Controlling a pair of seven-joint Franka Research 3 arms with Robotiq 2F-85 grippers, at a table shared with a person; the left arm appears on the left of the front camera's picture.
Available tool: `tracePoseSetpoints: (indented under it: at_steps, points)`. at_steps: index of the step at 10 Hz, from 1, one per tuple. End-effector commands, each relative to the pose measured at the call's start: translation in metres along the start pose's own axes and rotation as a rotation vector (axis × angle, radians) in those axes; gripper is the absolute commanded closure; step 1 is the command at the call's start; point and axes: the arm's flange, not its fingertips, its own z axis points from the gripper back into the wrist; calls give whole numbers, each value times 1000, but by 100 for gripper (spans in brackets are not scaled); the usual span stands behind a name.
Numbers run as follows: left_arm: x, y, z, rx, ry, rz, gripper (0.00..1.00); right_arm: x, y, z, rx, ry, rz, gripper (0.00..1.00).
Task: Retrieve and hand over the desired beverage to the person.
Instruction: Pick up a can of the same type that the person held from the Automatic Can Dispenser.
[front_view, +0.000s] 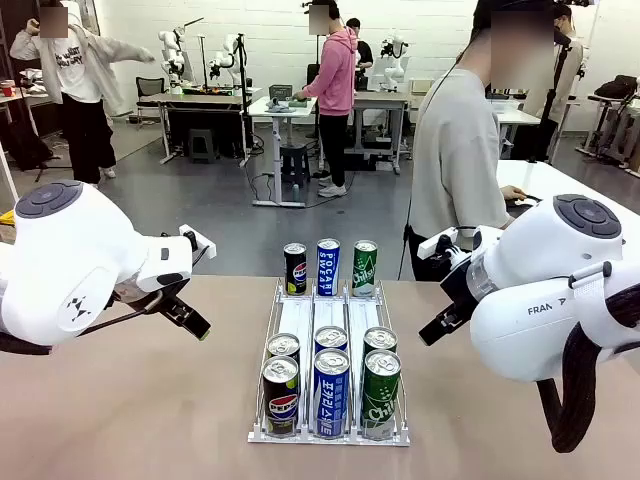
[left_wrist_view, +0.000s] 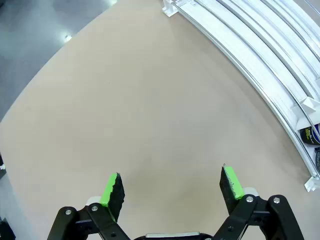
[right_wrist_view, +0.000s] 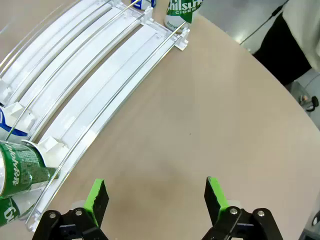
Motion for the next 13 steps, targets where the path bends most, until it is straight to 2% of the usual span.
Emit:
tracePoseSetpoints:
  at_steps: [1,13]
  points:
    - [1,0,2,1,-5,-1,0,0,0,0,0,0,0,0]
    - [1,0,2,1,-5,-1,0,0,0,0,0,0,0,0]
